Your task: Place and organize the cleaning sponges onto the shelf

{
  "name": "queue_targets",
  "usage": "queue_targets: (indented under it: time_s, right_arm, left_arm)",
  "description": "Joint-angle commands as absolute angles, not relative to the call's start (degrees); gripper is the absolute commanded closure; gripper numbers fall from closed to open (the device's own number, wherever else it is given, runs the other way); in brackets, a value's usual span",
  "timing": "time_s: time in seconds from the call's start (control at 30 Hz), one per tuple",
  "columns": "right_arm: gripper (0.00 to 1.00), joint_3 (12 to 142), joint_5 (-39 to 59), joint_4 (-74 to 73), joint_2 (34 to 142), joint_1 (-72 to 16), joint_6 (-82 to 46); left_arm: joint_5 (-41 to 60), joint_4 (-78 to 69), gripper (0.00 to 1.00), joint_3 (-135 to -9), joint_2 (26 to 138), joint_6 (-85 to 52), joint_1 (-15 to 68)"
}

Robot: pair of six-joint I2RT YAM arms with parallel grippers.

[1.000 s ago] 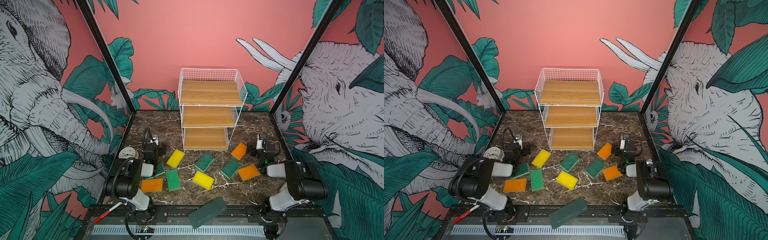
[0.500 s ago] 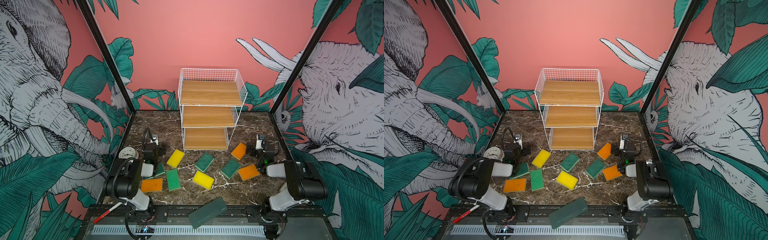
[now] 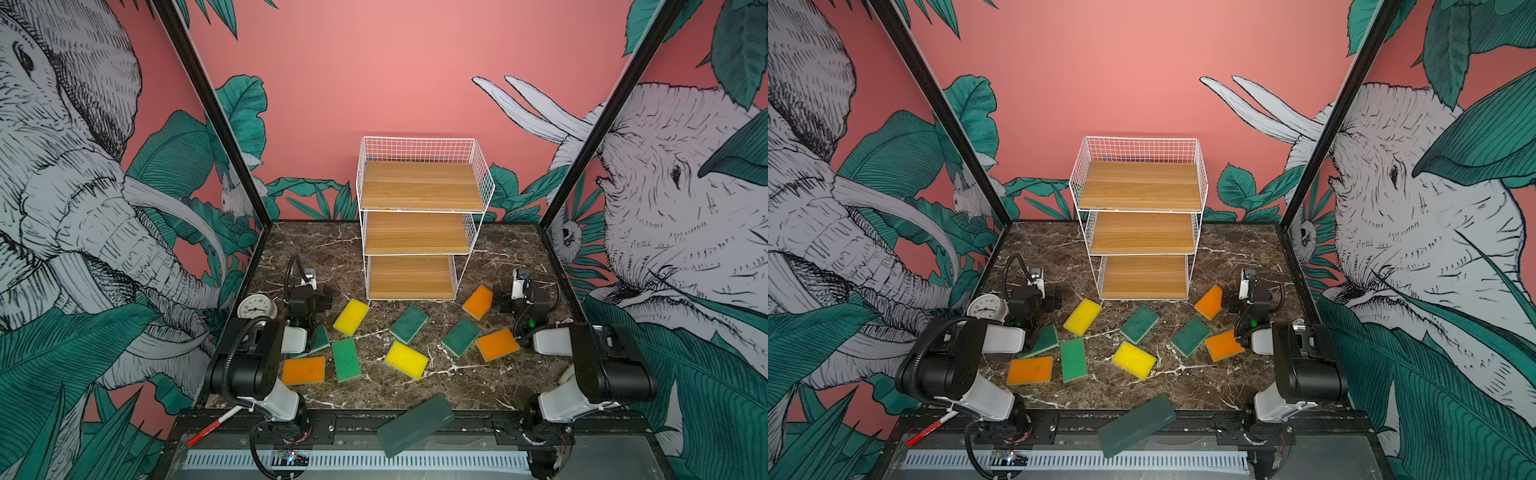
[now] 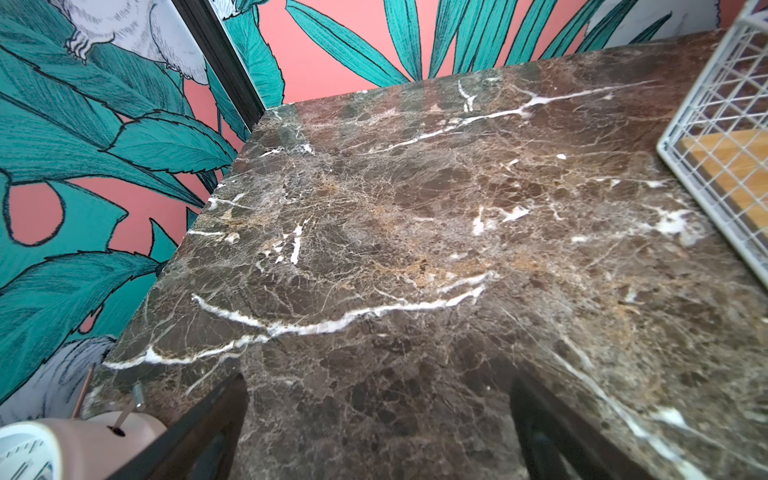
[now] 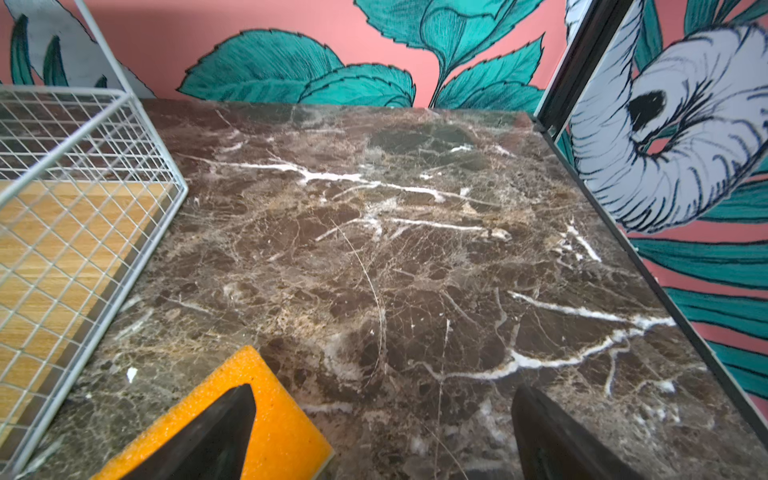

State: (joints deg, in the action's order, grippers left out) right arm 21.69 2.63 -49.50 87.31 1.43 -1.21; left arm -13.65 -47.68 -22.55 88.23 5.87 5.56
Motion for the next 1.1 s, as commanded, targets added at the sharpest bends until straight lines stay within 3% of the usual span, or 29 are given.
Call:
queue_targets:
  time_s: [0.0,0.13,0.47,0.8,1.07]
  right_arm:
    - [0.01,21.8,1.9,-48.3,82.6,0.8,-0.8]
    - [0.01,24.8,1.2,-35.2,75.4,0.6,-1.0]
    - [0.01,24.8,-4.2,-23.0,66.2,-1.5,-2.2]
    - [0.08,31.0,-18.4,7.9,57.5,-7.8,-24.1]
    - [0.14,34.7,-23.7,28.3,57.9,-19.6,-43.9]
  left_arm:
    - [-13.1,-38.8,0.01,-26.3,82.5,5.9,5.2]
    - [-11.3,-35.0,0.01,-26.1,78.2,5.1,5.3]
    - [-12.5,-16.9,0.02,-29.6,68.4,2.5,5.3]
    - [-12.7,6.4,0.08,-39.4,64.2,-9.4,5.4]
    - [-11.0,17.5,0.11,-42.9,60.9,-17.4,5.4]
